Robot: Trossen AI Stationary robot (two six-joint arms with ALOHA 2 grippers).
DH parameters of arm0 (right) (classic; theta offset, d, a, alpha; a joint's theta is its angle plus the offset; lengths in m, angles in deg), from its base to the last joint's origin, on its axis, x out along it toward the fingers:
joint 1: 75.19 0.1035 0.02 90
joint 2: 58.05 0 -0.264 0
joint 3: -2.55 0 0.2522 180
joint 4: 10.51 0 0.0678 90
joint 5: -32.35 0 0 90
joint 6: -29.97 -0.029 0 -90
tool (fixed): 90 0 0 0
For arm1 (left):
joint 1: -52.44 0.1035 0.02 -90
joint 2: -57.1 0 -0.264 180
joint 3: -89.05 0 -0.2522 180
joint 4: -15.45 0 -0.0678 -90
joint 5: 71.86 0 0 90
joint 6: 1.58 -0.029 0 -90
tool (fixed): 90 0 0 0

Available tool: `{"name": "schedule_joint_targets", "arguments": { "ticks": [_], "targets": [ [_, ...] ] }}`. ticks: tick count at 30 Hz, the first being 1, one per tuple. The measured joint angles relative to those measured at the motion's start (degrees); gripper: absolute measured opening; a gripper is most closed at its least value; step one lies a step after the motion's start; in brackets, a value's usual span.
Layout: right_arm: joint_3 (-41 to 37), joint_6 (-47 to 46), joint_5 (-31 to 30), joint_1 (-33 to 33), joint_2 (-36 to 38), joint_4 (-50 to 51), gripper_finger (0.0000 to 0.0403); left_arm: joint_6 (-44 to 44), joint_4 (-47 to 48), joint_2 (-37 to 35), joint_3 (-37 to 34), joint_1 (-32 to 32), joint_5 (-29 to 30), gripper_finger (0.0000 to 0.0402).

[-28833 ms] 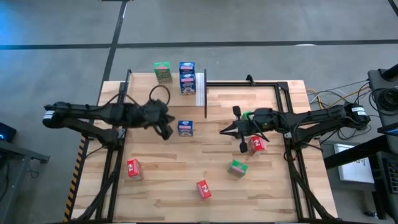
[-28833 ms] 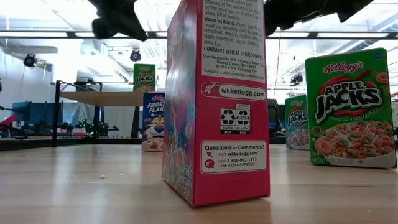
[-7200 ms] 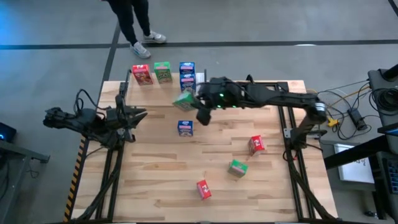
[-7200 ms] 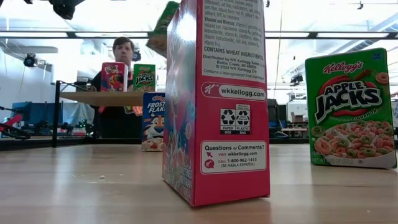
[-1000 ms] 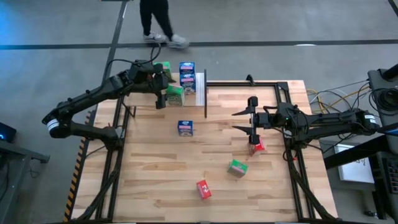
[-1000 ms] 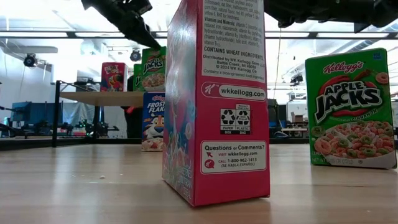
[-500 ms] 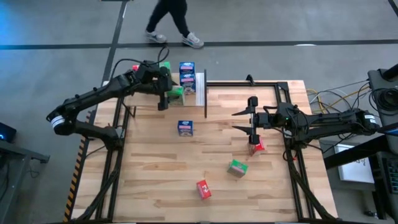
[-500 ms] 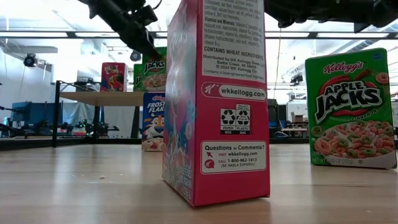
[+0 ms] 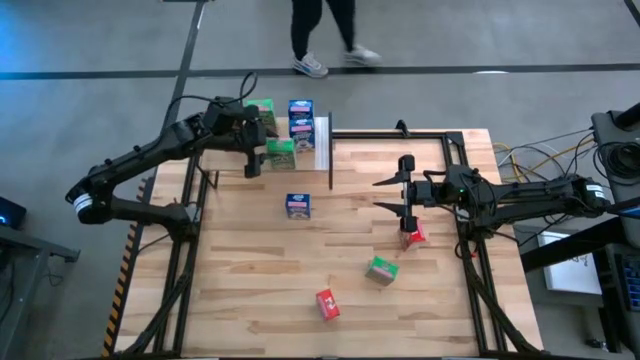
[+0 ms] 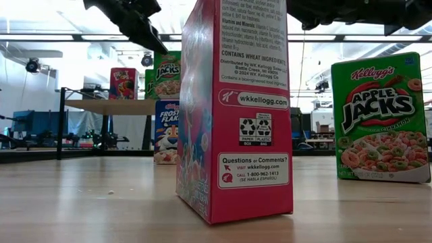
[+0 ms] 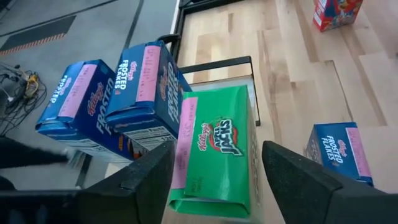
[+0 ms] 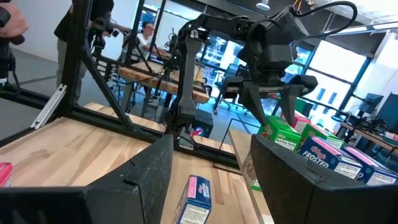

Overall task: Stack cereal on shelf
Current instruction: Put the top green cereal box on the shelf aligned with the other green cereal box

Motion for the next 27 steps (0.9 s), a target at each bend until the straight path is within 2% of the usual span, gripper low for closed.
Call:
{"name": "schedule_joint_targets", "arguments": {
  "ticks": [10, 27],
  "targets": [
    [-0.02, -0.14, 0.00, 0.00, 0.00, -0.06, 0.0206, 2.00, -2.19, 1.53, 0.00, 0.00, 0.03, 0.0227],
    [-0.02, -0.01, -0.01, 0.00, 0.00, -0.06, 0.0206, 2.54, -4.28, 1.51, 0.02, 0.00, 0.03, 0.0277]
  ]
}}
